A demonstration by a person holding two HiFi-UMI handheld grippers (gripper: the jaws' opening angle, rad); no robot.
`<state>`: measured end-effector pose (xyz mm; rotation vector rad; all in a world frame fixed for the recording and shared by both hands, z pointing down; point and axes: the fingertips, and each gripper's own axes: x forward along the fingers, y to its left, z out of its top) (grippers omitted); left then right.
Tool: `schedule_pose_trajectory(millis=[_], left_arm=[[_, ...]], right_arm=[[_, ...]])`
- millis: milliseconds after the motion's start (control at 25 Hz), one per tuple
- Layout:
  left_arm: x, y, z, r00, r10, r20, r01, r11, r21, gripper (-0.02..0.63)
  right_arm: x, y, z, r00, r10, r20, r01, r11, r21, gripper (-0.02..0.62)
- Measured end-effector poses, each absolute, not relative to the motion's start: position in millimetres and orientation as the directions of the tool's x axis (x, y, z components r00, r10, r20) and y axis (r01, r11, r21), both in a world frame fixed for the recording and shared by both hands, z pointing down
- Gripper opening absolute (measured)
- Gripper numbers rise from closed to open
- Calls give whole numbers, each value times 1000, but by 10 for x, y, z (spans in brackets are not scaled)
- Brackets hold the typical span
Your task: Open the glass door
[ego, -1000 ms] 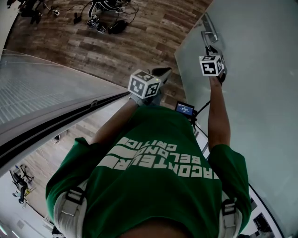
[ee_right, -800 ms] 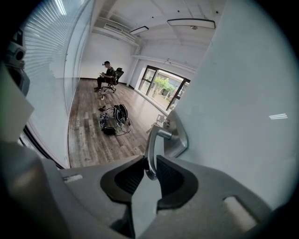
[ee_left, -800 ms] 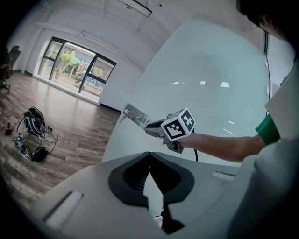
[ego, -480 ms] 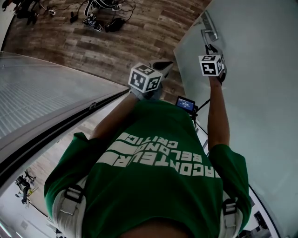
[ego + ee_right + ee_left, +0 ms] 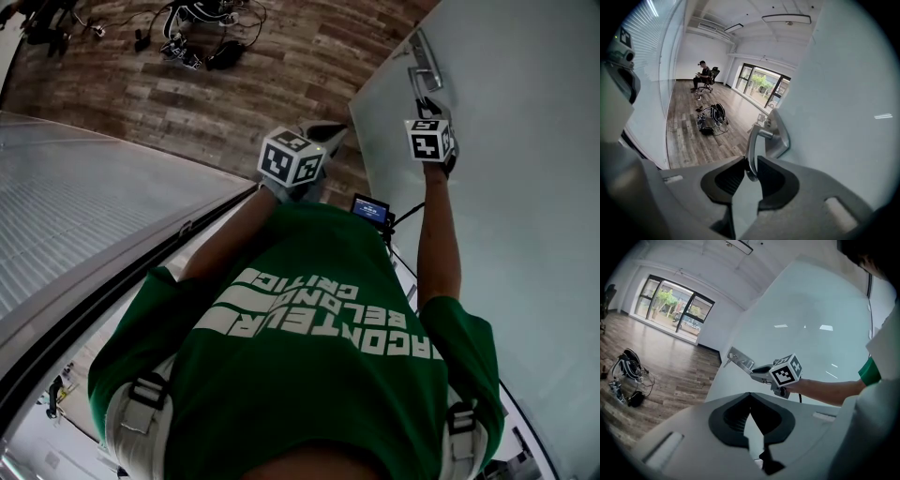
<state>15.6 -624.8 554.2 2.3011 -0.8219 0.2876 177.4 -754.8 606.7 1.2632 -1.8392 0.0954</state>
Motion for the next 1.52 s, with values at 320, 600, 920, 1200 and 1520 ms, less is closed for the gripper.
schedule_pose_trajectory(millis=[320,600,920,1200,1520], left_arm=[[94,-6525,5515,773,-487,407,-634,-566,527,15],[63,-6791,5568,761,-501,412,-648,-557,519,15],[109,-6987,5550,782,-480,398,-623,-575,530,15],[239,-7099,5561,796,-457,396,-605,-601,523,15],[530,-7071,5666,795,-442,415,-606,-609,512,15]], right_arm=[[1960,-7680,6059,-82,-705,705,-806,463,369,69],[2153,-7895,6168,-70,-697,713,-822,445,354,63],[2286,-7956,6090,-51,-702,710,-842,413,347,60],[2501,-8062,6082,-24,-719,695,-853,377,360,60],[2951,-8158,6183,21,-731,682,-872,320,370,60]])
